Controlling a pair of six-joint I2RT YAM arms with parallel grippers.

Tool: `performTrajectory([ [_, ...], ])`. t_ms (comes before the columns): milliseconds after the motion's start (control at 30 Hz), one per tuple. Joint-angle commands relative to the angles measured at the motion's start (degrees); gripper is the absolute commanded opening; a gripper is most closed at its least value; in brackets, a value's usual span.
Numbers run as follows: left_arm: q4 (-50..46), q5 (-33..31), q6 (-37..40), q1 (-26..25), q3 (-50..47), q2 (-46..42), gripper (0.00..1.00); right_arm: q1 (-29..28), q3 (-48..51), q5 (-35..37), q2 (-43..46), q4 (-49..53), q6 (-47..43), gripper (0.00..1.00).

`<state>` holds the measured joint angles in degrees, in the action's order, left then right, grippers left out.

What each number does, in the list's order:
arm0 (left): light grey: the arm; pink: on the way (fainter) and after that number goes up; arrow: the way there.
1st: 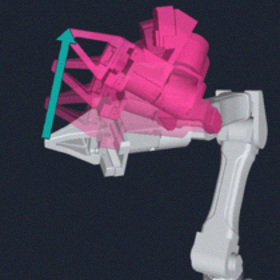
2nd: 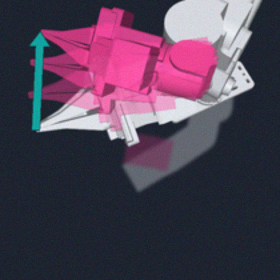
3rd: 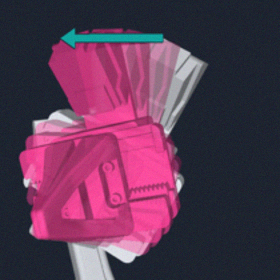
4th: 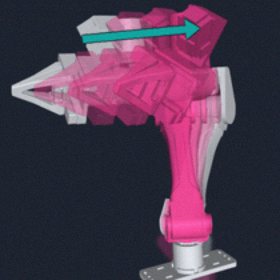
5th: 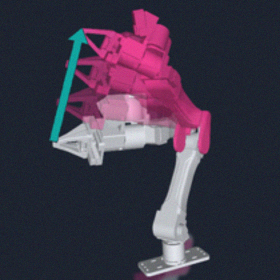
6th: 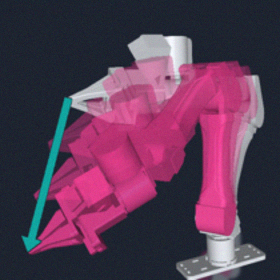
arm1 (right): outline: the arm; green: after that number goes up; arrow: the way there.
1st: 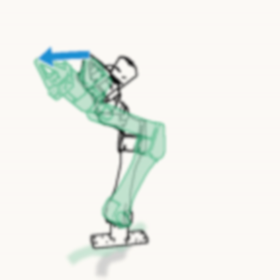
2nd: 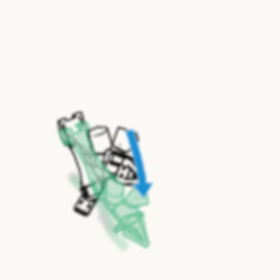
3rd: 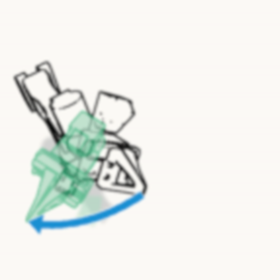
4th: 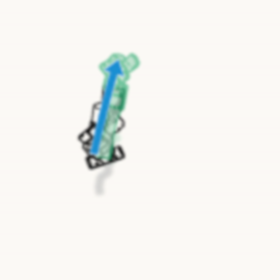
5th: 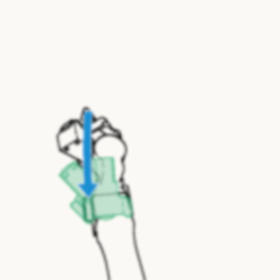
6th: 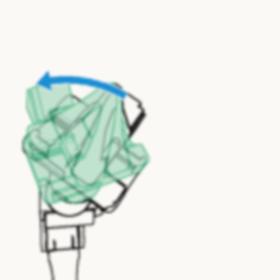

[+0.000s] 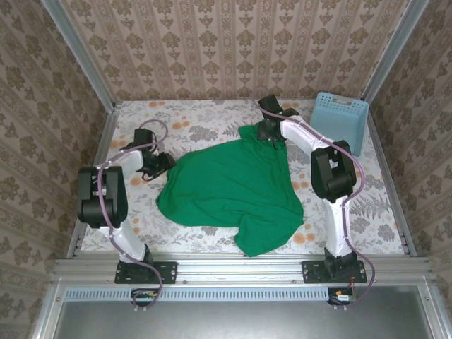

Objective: Fold the inside-out t-shirt

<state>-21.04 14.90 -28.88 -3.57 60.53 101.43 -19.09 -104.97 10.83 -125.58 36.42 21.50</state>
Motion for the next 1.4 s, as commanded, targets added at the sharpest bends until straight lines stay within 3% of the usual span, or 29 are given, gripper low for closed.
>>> performTrajectory([
  [0, -1.6, 1.0, 1.6, -1.2, 2.8, 3.0, 0.44, 0.3, -4.4, -0.1, -4.5, 3.9, -1.8, 0.57],
  [133, -0.7, 1.5, 1.2, -2.0, 3.4, 5.0, 0.35, 0.4, -6.6, -0.2, -8.4, 5.3, -1.8, 0.57],
  [233, 0.0, 2.3, 0.9, -2.0, 3.5, 5.2, 0.22, 0.7, -6.9, -0.1, -9.9, 6.1, -1.0, 0.56],
  [467, 2.1, 0.8, -1.0, 2.1, 0.6, -2.4, 0.0, 2.4, -5.9, -1.0, -10.5, 6.3, 0.6, 0.37],
  [567, 1.7, -0.9, -1.4, 5.2, -0.5, -9.5, 0.0, 2.1, -5.7, -2.6, -9.8, 5.6, 0.1, 0.29],
  [700, -0.1, -4.2, -1.0, 5.0, -0.9, -19.6, 0.0, 1.3, -2.9, -3.0, -7.1, 3.6, 0.0, 0.29],
  [900, -3.1, -7.3, -1.4, -4.6, -7.2, -28.6, 0.0, 1.1, 5.7, -2.9, -1.7, -1.0, 1.5, 0.28],
  [1100, -7.8, -9.9, -7.9, -11.8, -21.7, -38.8, 0.0, 0.9, 15.4, -6.2, 5.5, -5.5, 0.8, 0.28],
  [1233, -7.9, -6.7, -11.1, -15.5, -30.5, -45.5, 0.09, 1.0, 16.0, -4.2, 7.8, -5.5, 0.1, 0.32],
  [1367, -10.8, -4.9, -8.9, -16.0, -29.9, -48.4, 0.31, 1.1, 13.2, -3.4, 7.1, -4.3, -0.2, 0.34],
])
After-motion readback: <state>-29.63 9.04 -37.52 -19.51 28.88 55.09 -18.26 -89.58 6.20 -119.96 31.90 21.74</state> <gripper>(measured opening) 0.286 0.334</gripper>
